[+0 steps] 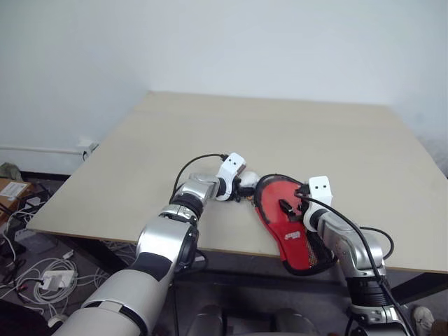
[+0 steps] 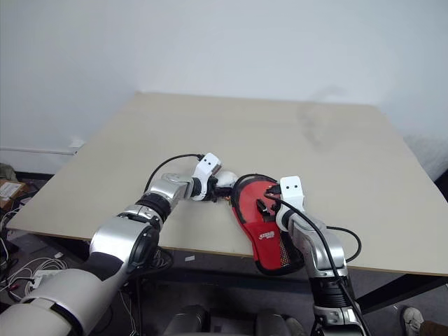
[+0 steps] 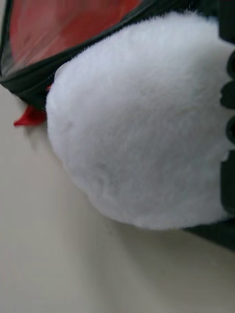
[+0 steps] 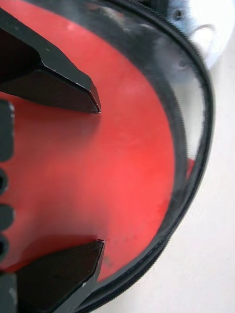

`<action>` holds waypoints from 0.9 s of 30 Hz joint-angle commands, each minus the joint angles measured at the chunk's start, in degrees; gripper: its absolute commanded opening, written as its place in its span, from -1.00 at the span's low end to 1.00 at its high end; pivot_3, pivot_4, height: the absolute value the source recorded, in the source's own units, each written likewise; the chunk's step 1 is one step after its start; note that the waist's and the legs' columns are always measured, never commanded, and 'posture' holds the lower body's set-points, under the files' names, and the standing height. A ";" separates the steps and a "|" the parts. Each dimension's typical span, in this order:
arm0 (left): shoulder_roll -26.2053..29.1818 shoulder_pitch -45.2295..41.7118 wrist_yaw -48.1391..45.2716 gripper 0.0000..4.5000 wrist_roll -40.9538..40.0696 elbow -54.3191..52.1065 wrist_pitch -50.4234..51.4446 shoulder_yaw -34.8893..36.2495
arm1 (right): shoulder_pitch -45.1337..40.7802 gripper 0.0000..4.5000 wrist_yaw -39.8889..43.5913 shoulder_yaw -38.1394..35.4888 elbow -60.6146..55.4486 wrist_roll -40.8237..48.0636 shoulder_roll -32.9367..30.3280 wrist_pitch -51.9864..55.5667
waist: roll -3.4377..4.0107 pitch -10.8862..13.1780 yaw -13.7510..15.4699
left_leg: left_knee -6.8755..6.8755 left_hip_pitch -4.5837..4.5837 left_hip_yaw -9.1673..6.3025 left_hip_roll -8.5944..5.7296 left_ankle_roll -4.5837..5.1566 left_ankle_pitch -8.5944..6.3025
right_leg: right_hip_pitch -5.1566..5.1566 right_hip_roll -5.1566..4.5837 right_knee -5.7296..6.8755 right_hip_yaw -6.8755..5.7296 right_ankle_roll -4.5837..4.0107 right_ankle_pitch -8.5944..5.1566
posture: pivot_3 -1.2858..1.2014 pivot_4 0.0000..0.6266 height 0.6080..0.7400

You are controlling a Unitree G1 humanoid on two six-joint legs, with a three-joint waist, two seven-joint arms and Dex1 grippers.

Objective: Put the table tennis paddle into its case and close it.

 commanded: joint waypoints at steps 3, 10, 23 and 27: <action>-0.78 -5.76 2.22 -0.62 -2.32 -0.01 0.54 3.43 | 2.62 1.00 1.24 3.42 1.50 -0.28 -1.04 5.94 | -0.05 0.01 -0.05 | 0.00 0.00 0.00 0.01 0.00 0.00 | -0.01 0.01 0.00 0.00 0.00 0.00 | 0.03 -1.00 1.00; -3.45 -8.83 10.32 -0.79 -2.14 0.45 -1.76 5.93 | 2.77 1.00 1.09 4.20 1.41 -0.86 -1.53 6.62 | -0.09 0.01 -0.09 | -0.01 0.00 0.00 0.02 0.00 0.00 | -0.03 0.01 -0.01 0.00 0.01 0.00 | 0.03 -1.00 1.00; -9.76 -11.04 30.66 -0.79 3.14 1.29 -6.57 4.26 | 3.98 1.00 1.80 4.94 -2.15 -0.96 -2.96 8.17 | -0.11 0.03 0.04 | -0.01 -0.03 0.01 0.00 -0.02 -0.01 | -0.04 0.00 -0.06 0.00 0.02 -0.01 | 0.03 -1.00 1.00; -10.18 -10.85 37.55 -0.79 4.15 1.55 -6.10 4.77 | 4.29 1.00 1.67 4.69 -2.40 -1.11 -3.45 8.27 | -0.11 0.03 0.01 | -0.02 -0.03 0.02 0.00 -0.02 -0.01 | -0.07 0.00 -0.06 0.00 0.03 -0.02 | 0.03 -1.00 1.00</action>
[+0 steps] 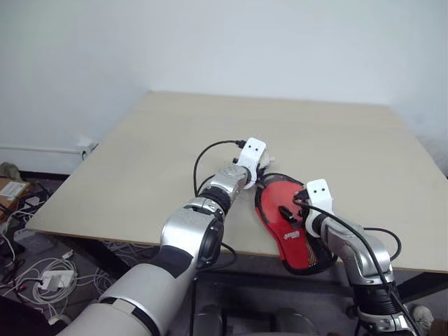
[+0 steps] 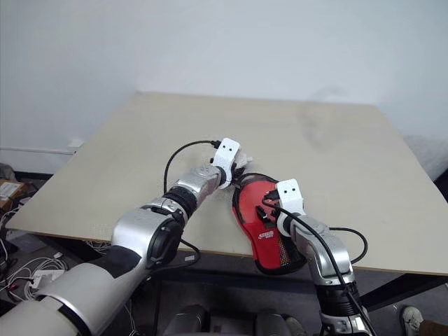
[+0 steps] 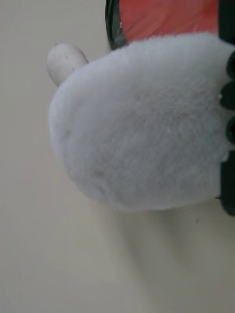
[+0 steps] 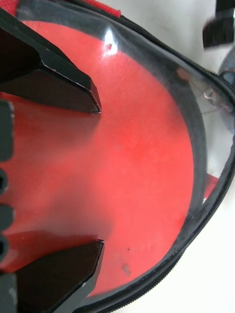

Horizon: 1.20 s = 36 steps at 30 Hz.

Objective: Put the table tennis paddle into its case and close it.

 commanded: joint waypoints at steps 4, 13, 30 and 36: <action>-0.87 -4.18 4.83 -0.79 1.93 -1.86 -4.20 -0.65 | 2.34 1.00 0.21 0.84 2.07 -0.60 -1.56 3.36 | -0.01 0.00 0.06 | 0.00 -0.02 0.01 -0.02 -0.01 -0.01 | -0.09 -0.02 -0.03 0.00 0.01 -0.01 | 0.03 -1.00 1.00; -2.82 -3.03 -10.54 -0.79 2.51 -2.46 -10.08 -2.75 | 1.20 1.00 -1.31 -1.47 3.50 -1.65 -1.69 0.28 | 0.01 0.01 0.12 | -0.01 -0.08 0.05 -0.04 -0.05 -0.02 | -0.15 -0.06 -0.11 0.00 0.01 -0.01 | 0.03 -1.00 1.00; 0.81 1.73 -21.92 0.64 7.25 -2.91 -17.03 -9.95 | -1.65 1.00 -6.85 -8.14 7.63 -1.37 0.95 -6.65 | 0.03 0.02 1.32 | -0.03 -0.15 0.11 -0.06 -0.01 0.00 | -0.22 -0.08 -0.14 0.06 0.01 -0.01 | 0.03 -1.00 1.00; 2.56 2.87 -29.95 0.64 5.27 -3.63 -20.44 -9.39 | -0.66 1.00 -2.31 -14.44 2.47 5.37 1.00 -8.17 | 0.14 0.10 1.30 | -0.04 -0.34 0.14 -0.06 0.01 0.01 | -0.34 -0.08 -0.10 0.11 0.00 0.00 | 0.03 -1.00 1.00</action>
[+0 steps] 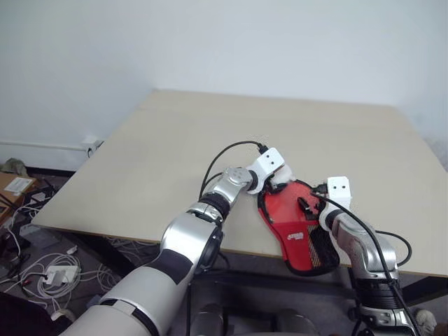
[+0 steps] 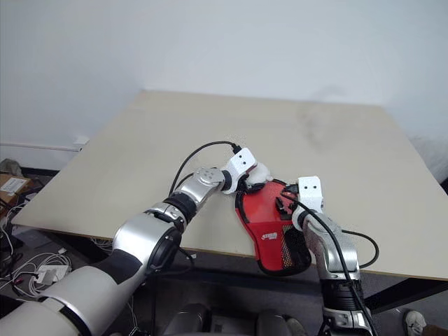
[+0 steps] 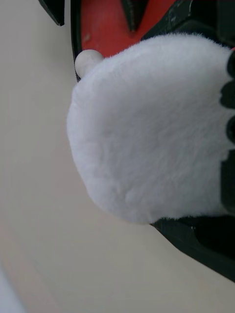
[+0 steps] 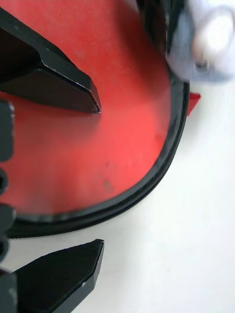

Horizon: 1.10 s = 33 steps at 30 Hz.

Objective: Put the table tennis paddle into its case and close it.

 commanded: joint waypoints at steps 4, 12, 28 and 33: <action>1.07 -0.10 -10.18 0.64 -4.59 -3.39 -3.93 2.61 | 3.59 1.00 10.43 -2.96 -13.42 8.42 -6.15 1.31 | 0.19 0.12 -0.01 | 0.01 -0.23 0.00 -0.01 0.01 0.00 | -0.20 0.01 0.02 0.02 0.00 0.00 | 0.03 -1.00 1.00; 1.64 -0.38 -15.38 0.81 -8.24 -3.54 -0.24 5.15 | 5.12 1.00 14.52 -2.01 -18.54 11.89 -10.09 1.60 | 0.20 0.15 -0.10 | 0.10 -0.39 -0.02 0.01 0.02 0.01 | -0.30 0.03 0.03 0.00 0.01 0.00 | 0.03 -1.00 1.00; 5.35 0.64 -35.61 0.96 -11.09 -6.22 6.58 4.73 | 0.80 1.00 10.36 -8.02 -15.34 16.38 -7.13 1.66 | 0.20 0.14 -0.04 | 0.11 -0.38 -0.02 0.01 0.02 0.01 | -0.30 0.04 0.08 0.00 0.00 0.01 | 0.03 -1.00 1.00; 7.75 0.04 -42.12 0.96 -14.37 -9.12 10.19 6.05 | -0.20 1.00 9.35 -9.28 -15.18 18.42 -6.89 2.48 | 0.21 0.14 -0.13 | 0.11 -0.38 -0.04 0.02 0.03 0.02 | -0.30 0.04 0.09 0.00 0.00 0.01 | 0.03 -1.00 1.00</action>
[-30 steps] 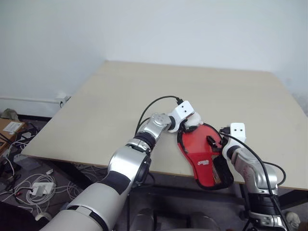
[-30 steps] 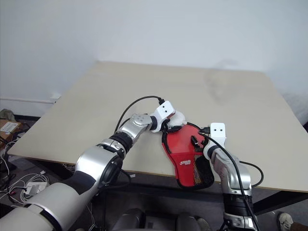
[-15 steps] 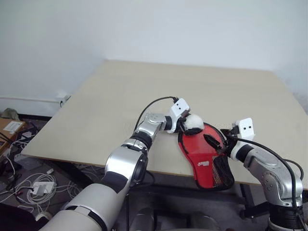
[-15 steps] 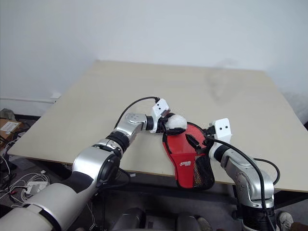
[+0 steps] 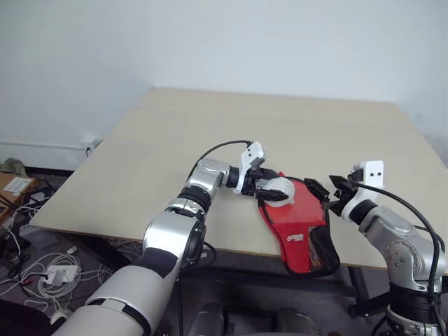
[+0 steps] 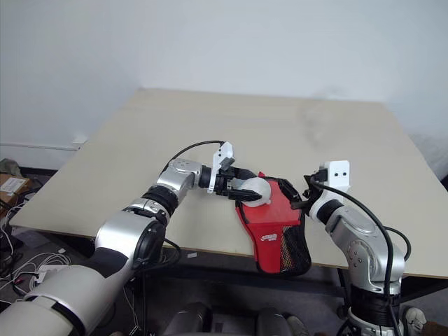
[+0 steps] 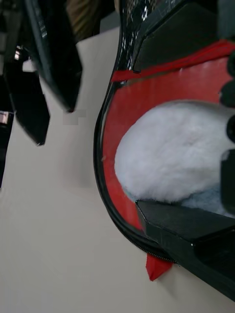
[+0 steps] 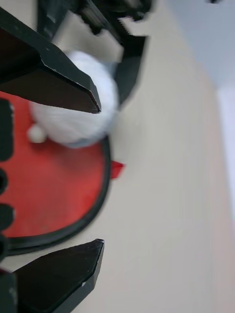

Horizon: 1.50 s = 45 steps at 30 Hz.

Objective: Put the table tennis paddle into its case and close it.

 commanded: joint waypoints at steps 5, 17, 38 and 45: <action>3.96 -1.79 -7.68 0.96 -7.56 -8.81 7.07 2.68 | -2.48 1.00 -2.31 -2.20 0.34 2.49 0.61 0.17 | 0.01 0.01 -0.11 | 0.01 0.00 0.00 0.00 0.01 0.00 | 0.00 0.00 0.03 0.00 0.00 0.00 | 0.03 -1.00 1.00; 16.72 16.69 -15.01 0.96 -20.49 -47.49 28.93 -22.69 | -9.53 1.00 -6.70 -1.59 7.47 1.92 2.28 -0.39 | 0.21 0.03 -1.64 | -0.10 0.32 0.03 0.09 0.01 0.00 | 0.19 0.04 0.17 0.11 -0.29 0.17 | 0.03 -1.00 1.00; 5.00 20.85 5.26 0.96 -5.75 -36.99 16.46 -27.79 | -16.03 1.00 0.35 3.09 14.48 8.87 1.37 10.63 | 0.32 0.01 -1.56 | -0.10 0.42 0.13 0.11 0.01 0.00 | 0.23 0.09 0.13 0.20 -0.06 0.03 | 0.03 -1.00 1.00; 3.92 20.54 6.20 0.96 -5.68 -34.49 15.33 -26.58 | -18.45 1.00 2.37 6.13 20.21 6.48 2.26 9.61 | 0.32 0.01 -1.57 | -0.08 0.44 0.14 0.10 0.01 0.00 | 0.26 0.08 0.11 0.20 -0.03 0.01 | 0.03 -1.00 1.00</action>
